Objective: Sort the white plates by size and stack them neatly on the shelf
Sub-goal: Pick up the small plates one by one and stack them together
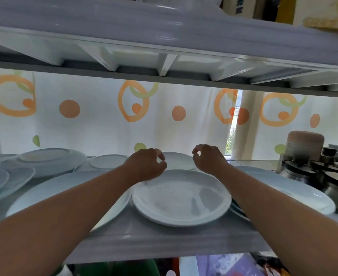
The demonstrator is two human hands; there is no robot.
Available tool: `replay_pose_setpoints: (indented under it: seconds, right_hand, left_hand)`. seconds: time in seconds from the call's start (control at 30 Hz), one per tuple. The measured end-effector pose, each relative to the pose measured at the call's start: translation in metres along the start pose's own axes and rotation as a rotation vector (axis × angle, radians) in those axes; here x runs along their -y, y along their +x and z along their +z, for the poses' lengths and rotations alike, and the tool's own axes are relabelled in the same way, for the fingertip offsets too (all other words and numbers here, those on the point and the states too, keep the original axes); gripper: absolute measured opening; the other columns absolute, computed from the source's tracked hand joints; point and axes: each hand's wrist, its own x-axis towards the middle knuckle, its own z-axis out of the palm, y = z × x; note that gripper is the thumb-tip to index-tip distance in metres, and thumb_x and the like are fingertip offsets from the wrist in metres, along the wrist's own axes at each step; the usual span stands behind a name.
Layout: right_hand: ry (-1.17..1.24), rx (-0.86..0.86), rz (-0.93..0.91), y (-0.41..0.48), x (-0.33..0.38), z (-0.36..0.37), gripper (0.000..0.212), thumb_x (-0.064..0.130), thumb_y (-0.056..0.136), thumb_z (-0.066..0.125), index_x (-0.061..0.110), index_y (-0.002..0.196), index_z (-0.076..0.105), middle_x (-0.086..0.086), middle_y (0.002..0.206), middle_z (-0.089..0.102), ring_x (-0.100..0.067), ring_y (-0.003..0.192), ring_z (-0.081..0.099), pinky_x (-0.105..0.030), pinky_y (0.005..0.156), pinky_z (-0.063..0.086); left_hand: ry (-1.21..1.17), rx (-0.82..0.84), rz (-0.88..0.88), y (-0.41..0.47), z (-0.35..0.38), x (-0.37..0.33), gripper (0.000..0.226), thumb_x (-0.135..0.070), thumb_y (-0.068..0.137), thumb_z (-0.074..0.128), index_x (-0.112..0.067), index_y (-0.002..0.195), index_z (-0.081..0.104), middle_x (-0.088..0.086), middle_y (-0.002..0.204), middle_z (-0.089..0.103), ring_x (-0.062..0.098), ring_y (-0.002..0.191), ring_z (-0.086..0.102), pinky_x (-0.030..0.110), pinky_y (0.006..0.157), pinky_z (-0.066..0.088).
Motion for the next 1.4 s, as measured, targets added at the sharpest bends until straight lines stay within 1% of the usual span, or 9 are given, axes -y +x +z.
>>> replay_pose_setpoints:
  seconds: [0.3, 0.4, 0.5, 0.63, 0.73, 0.9, 1.17, 1.3, 1.4]
  right_hand:
    - [-0.088, 0.298, 0.185, 0.045, -0.007, 0.027, 0.034, 0.013, 0.093, 0.037, 0.001, 0.117, 0.058, -0.02, 0.117, 0.06, -0.026, 0.09, 0.049, -0.029, 0.079, 0.04]
    - [-0.098, 0.369, 0.209, 0.048, -0.007, 0.036, 0.02, 0.014, 0.094, 0.038, 0.005, 0.096, 0.055, -0.014, 0.102, 0.051, -0.024, 0.089, 0.044, -0.028, 0.078, 0.037]
    - [-0.096, 0.33, 0.189, 0.049, -0.01, 0.045, 0.032, 0.009, 0.097, 0.031, 0.007, 0.065, 0.035, -0.018, 0.102, 0.047, -0.023, 0.095, 0.046, -0.026, 0.079, 0.034]
    - [-0.076, 0.298, 0.247, 0.053, -0.012, 0.048, 0.014, 0.013, 0.095, 0.039, 0.006, 0.086, 0.047, -0.004, 0.068, 0.038, -0.025, 0.089, 0.044, -0.024, 0.072, 0.033]
    - [0.033, 0.218, 0.286, 0.06, -0.014, 0.049, 0.025, 0.014, 0.088, 0.05, 0.004, 0.065, 0.046, -0.004, 0.062, 0.045, -0.028, 0.086, 0.057, -0.024, 0.06, 0.04]
    - [0.342, 0.067, 0.372, 0.066, -0.007, 0.046, 0.015, 0.016, 0.079, 0.066, 0.001, 0.079, 0.065, 0.003, 0.035, 0.058, -0.01, 0.042, 0.061, -0.024, 0.071, 0.054]
    - [0.84, 0.051, 0.585, 0.058, 0.011, 0.036, 0.021, -0.005, 0.07, 0.069, -0.005, 0.088, 0.059, -0.018, 0.073, 0.067, -0.029, 0.049, 0.069, -0.029, 0.057, 0.06]
    - [0.94, 0.042, 0.621, 0.053, 0.013, 0.03, 0.017, -0.009, 0.07, 0.064, 0.0, 0.075, 0.051, -0.016, 0.07, 0.057, -0.042, 0.071, 0.07, -0.045, 0.085, 0.056]
    - [0.991, 0.032, 0.606, 0.044, 0.012, 0.022, 0.015, -0.012, 0.073, 0.061, -0.001, 0.076, 0.051, -0.012, 0.069, 0.048, -0.037, 0.062, 0.064, -0.047, 0.085, 0.056]
  left_hand:
    - [-0.055, 0.066, -0.043, 0.032, 0.003, 0.017, 0.032, -0.026, 0.087, 0.049, -0.018, 0.115, 0.062, 0.005, 0.115, 0.066, 0.017, 0.095, 0.055, 0.025, 0.082, 0.041]
    - [-0.063, 0.076, -0.055, 0.036, 0.006, 0.021, 0.032, -0.026, 0.087, 0.049, -0.018, 0.115, 0.063, 0.004, 0.111, 0.066, 0.015, 0.091, 0.054, 0.023, 0.078, 0.039]
    - [-0.11, 0.099, -0.052, 0.039, 0.01, 0.023, 0.031, -0.025, 0.088, 0.049, -0.016, 0.113, 0.063, -0.002, 0.094, 0.063, 0.014, 0.087, 0.054, 0.022, 0.073, 0.038]
    - [-0.139, 0.105, -0.051, 0.041, 0.011, 0.026, 0.029, -0.024, 0.088, 0.048, -0.017, 0.111, 0.064, -0.012, 0.074, 0.054, 0.014, 0.084, 0.054, 0.021, 0.066, 0.038]
    - [-0.136, 0.082, -0.045, 0.041, 0.009, 0.028, 0.028, -0.025, 0.087, 0.048, -0.018, 0.109, 0.064, -0.005, 0.084, 0.058, 0.015, 0.084, 0.056, 0.023, 0.073, 0.04]
    - [-0.113, 0.071, -0.039, 0.038, 0.004, 0.03, 0.03, -0.025, 0.087, 0.048, -0.019, 0.112, 0.063, -0.001, 0.098, 0.062, 0.015, 0.092, 0.055, 0.024, 0.079, 0.041]
    - [-0.062, 0.032, -0.029, 0.028, -0.006, 0.031, 0.031, -0.027, 0.087, 0.049, -0.02, 0.114, 0.063, 0.005, 0.114, 0.066, 0.019, 0.104, 0.058, 0.028, 0.088, 0.044]
    - [-0.059, 0.017, -0.016, 0.022, -0.012, 0.027, 0.031, -0.028, 0.087, 0.049, -0.02, 0.114, 0.063, 0.005, 0.115, 0.065, 0.02, 0.104, 0.059, 0.028, 0.087, 0.045]
    - [-0.066, -0.001, 0.001, 0.016, -0.014, 0.02, 0.031, -0.029, 0.087, 0.049, -0.021, 0.114, 0.062, 0.005, 0.115, 0.066, 0.02, 0.102, 0.061, 0.029, 0.088, 0.047]
